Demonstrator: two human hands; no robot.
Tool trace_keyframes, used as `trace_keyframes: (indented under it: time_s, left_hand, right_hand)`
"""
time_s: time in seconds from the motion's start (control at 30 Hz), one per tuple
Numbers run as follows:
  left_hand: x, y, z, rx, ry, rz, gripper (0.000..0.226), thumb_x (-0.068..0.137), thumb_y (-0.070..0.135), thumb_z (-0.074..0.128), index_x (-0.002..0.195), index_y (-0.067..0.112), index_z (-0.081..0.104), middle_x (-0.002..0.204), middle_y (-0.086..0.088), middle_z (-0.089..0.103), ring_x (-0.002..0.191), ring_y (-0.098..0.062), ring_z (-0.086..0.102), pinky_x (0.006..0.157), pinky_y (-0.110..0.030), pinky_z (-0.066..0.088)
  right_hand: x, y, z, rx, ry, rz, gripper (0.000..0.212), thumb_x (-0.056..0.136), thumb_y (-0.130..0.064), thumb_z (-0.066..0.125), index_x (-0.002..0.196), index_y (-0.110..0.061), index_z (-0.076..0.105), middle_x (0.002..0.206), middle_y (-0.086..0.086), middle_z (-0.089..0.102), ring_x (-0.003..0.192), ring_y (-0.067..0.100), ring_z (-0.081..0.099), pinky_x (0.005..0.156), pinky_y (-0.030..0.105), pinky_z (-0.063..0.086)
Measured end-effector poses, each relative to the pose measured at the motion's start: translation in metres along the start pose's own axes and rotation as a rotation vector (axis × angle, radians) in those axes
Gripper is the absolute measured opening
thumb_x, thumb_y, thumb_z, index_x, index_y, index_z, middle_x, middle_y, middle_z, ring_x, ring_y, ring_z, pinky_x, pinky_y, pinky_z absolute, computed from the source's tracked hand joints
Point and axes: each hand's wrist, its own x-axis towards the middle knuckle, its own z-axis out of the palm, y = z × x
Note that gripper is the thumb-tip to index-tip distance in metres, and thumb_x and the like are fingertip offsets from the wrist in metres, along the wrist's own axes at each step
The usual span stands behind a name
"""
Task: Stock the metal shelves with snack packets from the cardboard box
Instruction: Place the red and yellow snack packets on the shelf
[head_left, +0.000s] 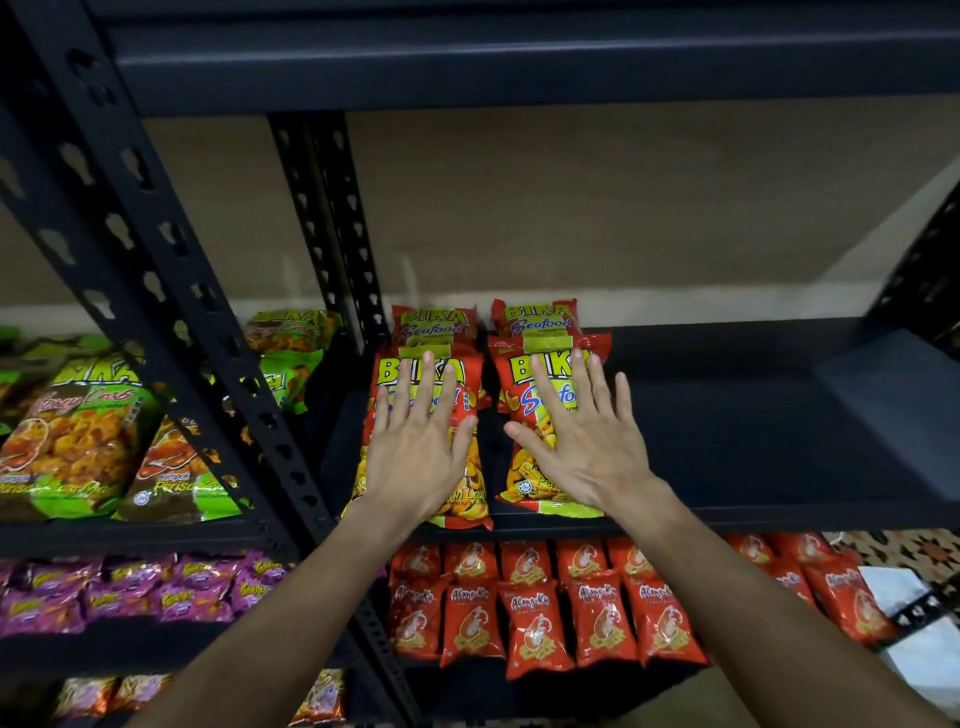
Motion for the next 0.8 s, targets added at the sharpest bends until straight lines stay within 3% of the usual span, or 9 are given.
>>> trace_keyframes:
  time_s: [0.17,0.33,0.53,0.67,0.8]
  left_hand:
    - [0.0,0.0,-0.002,0.003,-0.01,-0.006,0.066,0.099,0.057,0.004,0.156,0.025,-0.004,0.164,-0.003,-0.009,0.15,-0.026,-0.014,0.122,-0.045,-0.003]
    - [0.001,-0.002,0.001,-0.013,0.012,-0.004,0.065,0.1,0.056,0.008,0.157,0.025,0.001,0.164,-0.003,-0.004,0.151,-0.025,-0.01,0.122,-0.044,-0.002]
    - [0.001,-0.003,0.003,-0.008,0.014,-0.008,0.066,0.1,0.056,0.007,0.157,0.024,0.003,0.164,-0.003,-0.005,0.151,-0.025,-0.01,0.122,-0.044,-0.001]
    - [0.0,-0.003,0.002,-0.003,0.005,-0.013,0.066,0.1,0.056,0.008,0.157,0.024,0.002,0.164,-0.003,-0.005,0.151,-0.026,-0.009,0.121,-0.044,-0.003]
    - [0.002,-0.003,-0.003,-0.025,-0.028,-0.011,0.068,0.098,0.057,0.006,0.157,0.024,0.0,0.164,-0.003,-0.008,0.151,-0.025,-0.012,0.12,-0.043,-0.005]
  right_hand:
    - [-0.003,-0.003,-0.006,0.01,0.034,-0.084,0.072,0.093,-0.074,-0.005,0.155,-0.036,-0.008,0.162,0.009,-0.025,0.147,0.022,-0.03,0.122,0.046,-0.013]
    - [-0.008,-0.011,0.001,0.104,0.084,-0.091,0.069,0.099,-0.053,-0.006,0.158,-0.025,0.015,0.167,0.003,0.0,0.151,0.016,-0.015,0.12,0.034,-0.015]
    - [-0.006,-0.01,0.011,0.007,0.052,-0.053,0.073,0.095,-0.069,-0.006,0.155,-0.029,-0.017,0.162,0.003,-0.025,0.148,0.02,-0.029,0.123,0.044,-0.012]
    - [-0.002,-0.01,0.012,-0.04,0.045,-0.049,0.079,0.092,-0.076,-0.003,0.155,-0.03,-0.019,0.161,0.004,-0.028,0.148,0.022,-0.029,0.121,0.045,-0.015]
    - [-0.004,-0.01,0.008,0.024,0.015,-0.049,0.071,0.095,-0.071,-0.004,0.153,-0.033,-0.019,0.163,0.003,-0.023,0.147,0.019,-0.029,0.122,0.044,-0.014]
